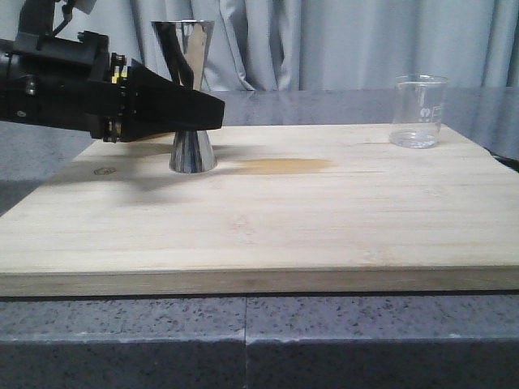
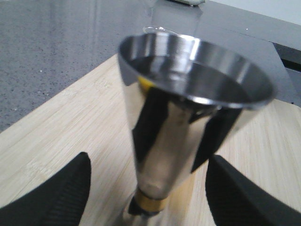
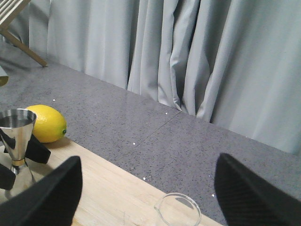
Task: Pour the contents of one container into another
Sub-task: 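Set the jigger upright on the board beside the lemon with the left gripper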
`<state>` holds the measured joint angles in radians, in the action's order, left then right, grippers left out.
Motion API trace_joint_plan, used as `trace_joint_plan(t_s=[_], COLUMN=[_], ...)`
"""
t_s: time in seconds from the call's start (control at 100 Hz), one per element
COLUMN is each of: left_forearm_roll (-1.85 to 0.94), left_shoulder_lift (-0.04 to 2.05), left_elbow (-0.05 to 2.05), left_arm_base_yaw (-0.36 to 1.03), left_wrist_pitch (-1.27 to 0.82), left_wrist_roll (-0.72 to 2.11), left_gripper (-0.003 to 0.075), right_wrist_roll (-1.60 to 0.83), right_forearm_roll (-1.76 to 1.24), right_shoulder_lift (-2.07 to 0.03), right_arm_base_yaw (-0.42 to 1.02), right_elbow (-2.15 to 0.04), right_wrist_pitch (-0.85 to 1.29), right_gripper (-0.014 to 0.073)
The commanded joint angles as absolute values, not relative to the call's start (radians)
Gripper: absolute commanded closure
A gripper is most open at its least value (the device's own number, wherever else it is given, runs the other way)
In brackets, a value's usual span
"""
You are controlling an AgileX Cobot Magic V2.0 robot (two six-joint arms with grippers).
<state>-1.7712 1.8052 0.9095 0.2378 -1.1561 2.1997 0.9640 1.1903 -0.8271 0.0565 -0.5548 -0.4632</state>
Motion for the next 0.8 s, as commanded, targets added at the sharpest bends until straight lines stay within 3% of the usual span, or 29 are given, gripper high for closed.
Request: trace_joint_plan(t_s=[0.0, 0.79], left_forearm_roll=[-1.816, -1.74], left_shoulder_lift=[1.755, 1.697], left_elbow=[0.928, 0.928], left_arm_base_yaw=[0.24, 0.24], left_wrist_pitch=[-1.269, -1.269], left_wrist_roll=[2.175, 2.147], left_gripper=[0.0237, 0.0237], right_wrist_roll=[0.963, 0.963], right_forearm_roll=[1.165, 1.179], right_shoulder_lift=[-0.812, -0.812], right_arm_base_yaw=[0.056, 0.056], right_elbow=[-0.58, -0.58], right_wrist_pitch=[-0.499, -0.495], right_gripper=[0.006, 0.006])
